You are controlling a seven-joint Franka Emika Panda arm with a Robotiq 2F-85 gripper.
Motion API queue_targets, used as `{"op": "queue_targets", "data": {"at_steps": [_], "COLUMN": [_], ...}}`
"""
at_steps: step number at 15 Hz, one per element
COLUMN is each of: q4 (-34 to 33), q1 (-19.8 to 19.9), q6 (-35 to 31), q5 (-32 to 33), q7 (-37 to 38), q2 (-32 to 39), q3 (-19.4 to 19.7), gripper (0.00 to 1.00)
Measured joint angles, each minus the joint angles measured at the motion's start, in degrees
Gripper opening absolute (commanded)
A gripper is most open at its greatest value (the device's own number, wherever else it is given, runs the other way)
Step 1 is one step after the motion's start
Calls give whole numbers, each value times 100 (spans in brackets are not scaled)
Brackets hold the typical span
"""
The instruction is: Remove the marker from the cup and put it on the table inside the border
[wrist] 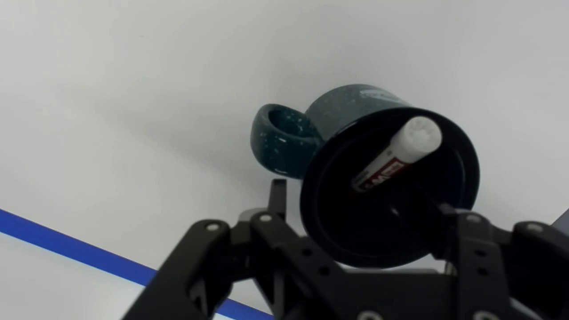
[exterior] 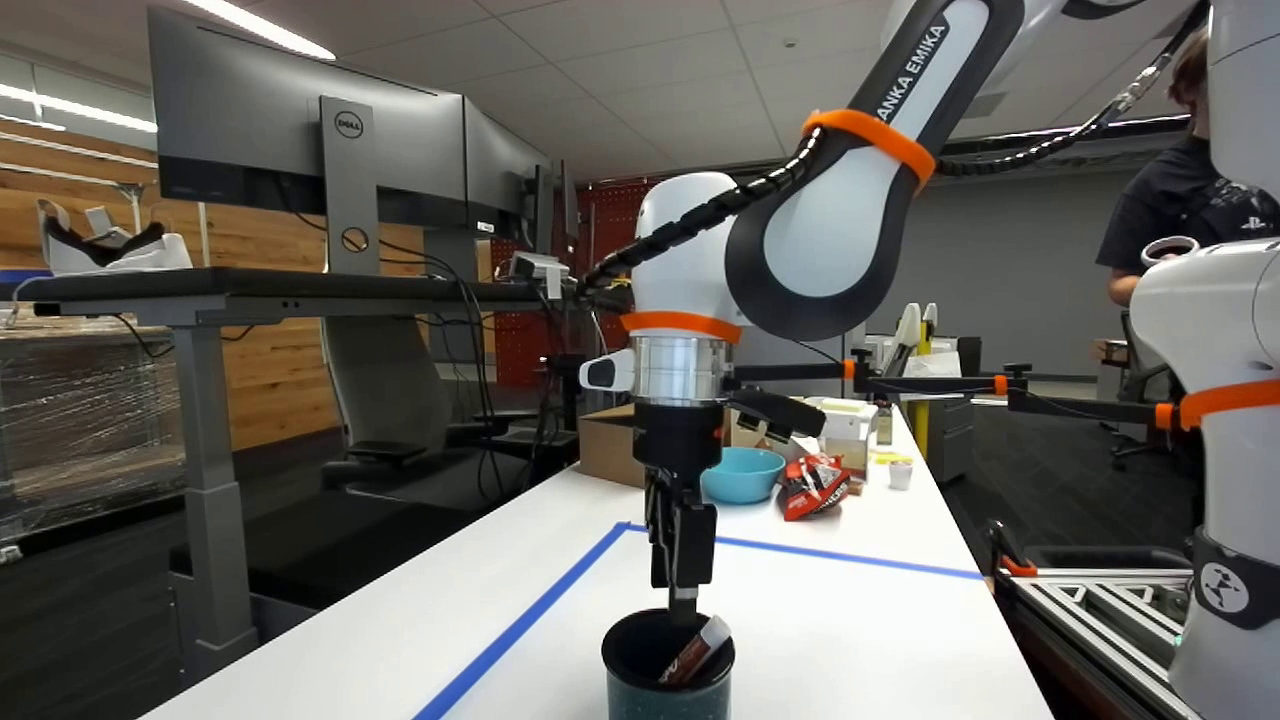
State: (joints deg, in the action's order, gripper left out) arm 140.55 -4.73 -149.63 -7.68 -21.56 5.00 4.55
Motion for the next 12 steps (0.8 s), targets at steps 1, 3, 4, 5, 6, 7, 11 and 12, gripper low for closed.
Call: {"op": "queue_targets", "data": {"at_steps": [1, 3, 4, 5, 6, 7, 11, 12], "q4": [0, 0, 0, 0, 1, 7, 100, 124], "q1": [1, 1, 2, 37, 94, 144, 197, 195], "q6": [0, 0, 0, 0, 0, 0, 0, 0], "q5": [0, 0, 0, 0, 8, 8, 8, 8], "q7": [0, 0, 0, 1, 1, 1, 11, 24], "q2": [0, 0, 0, 3, 8, 11, 12, 12], "q3": [0, 0, 0, -37, -93, -149, -379, -448], "gripper": [72, 93, 94, 99, 100, 100, 100, 100]}}
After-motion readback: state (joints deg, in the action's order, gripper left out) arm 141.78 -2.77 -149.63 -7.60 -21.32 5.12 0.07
